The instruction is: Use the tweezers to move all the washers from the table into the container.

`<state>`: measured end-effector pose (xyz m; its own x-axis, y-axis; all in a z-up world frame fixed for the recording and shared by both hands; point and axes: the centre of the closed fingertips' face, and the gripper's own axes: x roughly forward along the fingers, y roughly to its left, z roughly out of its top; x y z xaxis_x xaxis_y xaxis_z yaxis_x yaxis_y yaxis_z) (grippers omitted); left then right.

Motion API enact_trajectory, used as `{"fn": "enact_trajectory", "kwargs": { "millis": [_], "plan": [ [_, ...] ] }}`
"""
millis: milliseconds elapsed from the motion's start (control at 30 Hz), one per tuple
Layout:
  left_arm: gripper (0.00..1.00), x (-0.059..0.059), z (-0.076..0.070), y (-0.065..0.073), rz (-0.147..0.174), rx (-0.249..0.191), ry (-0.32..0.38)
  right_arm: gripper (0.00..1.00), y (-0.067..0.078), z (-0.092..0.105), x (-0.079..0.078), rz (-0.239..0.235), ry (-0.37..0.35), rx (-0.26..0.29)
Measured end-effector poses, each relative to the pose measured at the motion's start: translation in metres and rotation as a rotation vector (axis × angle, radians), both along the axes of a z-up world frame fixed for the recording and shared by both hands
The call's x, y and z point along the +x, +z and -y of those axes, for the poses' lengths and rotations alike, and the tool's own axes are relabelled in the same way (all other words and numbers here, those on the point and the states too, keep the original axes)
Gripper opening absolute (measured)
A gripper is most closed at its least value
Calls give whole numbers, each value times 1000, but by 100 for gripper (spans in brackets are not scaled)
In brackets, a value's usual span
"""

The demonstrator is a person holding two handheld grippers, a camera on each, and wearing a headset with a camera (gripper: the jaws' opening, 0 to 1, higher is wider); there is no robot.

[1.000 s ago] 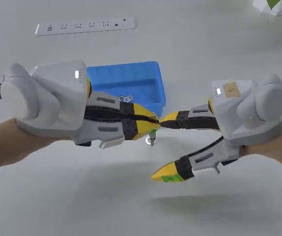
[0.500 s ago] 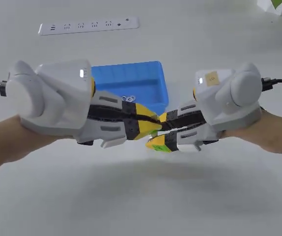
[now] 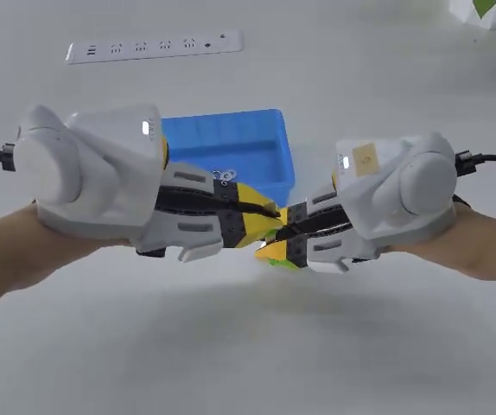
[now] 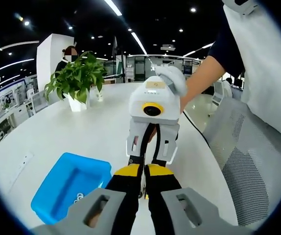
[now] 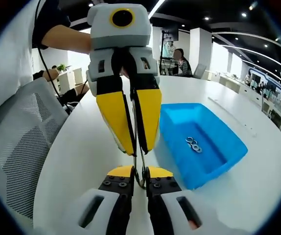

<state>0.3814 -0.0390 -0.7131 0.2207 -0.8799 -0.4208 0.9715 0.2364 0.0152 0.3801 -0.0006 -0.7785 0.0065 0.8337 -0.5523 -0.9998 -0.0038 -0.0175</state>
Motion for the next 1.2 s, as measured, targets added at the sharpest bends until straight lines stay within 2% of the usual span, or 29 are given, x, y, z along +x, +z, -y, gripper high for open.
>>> {"fn": "enact_trajectory", "kwargs": {
  "millis": [100,167,300,433,633,700,733,833,933,1033,1200],
  "plan": [
    [8,1,-1,-2,-5,11,13,10,0,0,2,3,-21,10],
    [9,0,-2,-5,-34,16,28,10,0,0,2,8,-30,15],
    [17,-3,-4,-7,-57,23,25,9,0,1,1,-10,-50,27],
    [21,-2,-6,-4,-67,12,45,9,0,1,0,-19,-53,28],
    [26,-2,-12,3,-63,1,64,9,5,0,-1,-24,-54,37],
    [33,-4,-11,11,-97,-64,83,9,8,-1,-2,-27,-56,42],
    [37,-5,-12,15,-94,-82,86,9,10,-1,-3,-25,-53,42],
    [44,-8,-15,17,-87,-67,91,9,16,0,-4,-22,-47,39],
    [50,-10,-18,23,-101,-102,116,9,23,1,-4,-17,-46,41],
    [59,-8,-23,25,-85,-101,151,9,34,-1,-3,-8,-46,49],
    [68,-13,-34,28,-81,-98,186,9,54,-4,-2,7,-35,69]
  ]
}}
